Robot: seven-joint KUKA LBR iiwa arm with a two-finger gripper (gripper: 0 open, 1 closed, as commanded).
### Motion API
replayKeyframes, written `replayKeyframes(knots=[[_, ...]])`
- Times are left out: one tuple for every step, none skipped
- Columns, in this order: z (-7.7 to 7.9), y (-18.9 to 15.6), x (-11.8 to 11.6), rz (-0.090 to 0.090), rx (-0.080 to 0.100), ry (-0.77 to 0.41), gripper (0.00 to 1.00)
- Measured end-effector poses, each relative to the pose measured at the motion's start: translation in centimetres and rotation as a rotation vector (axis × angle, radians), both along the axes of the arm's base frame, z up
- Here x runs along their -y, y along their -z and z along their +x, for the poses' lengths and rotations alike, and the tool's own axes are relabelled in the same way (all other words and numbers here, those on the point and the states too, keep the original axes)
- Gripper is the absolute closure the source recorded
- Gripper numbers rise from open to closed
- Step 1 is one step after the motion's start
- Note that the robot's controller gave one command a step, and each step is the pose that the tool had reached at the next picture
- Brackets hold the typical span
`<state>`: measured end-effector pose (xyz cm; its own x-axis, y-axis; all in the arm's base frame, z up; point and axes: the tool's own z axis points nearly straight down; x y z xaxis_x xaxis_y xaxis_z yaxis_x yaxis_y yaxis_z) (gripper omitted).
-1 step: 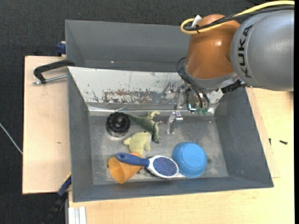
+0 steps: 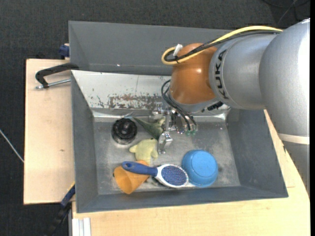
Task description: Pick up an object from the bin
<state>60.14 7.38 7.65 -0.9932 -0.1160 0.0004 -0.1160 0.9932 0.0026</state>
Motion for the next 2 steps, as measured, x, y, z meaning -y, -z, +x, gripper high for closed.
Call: replayKeyframes(knots=[[0.0, -0.3, 0.1, 0.001, 0.002, 0.002, 1.0], [-2.3, -13.3, 0.0, 0.001, 0.014, 0.012, 1.0]])
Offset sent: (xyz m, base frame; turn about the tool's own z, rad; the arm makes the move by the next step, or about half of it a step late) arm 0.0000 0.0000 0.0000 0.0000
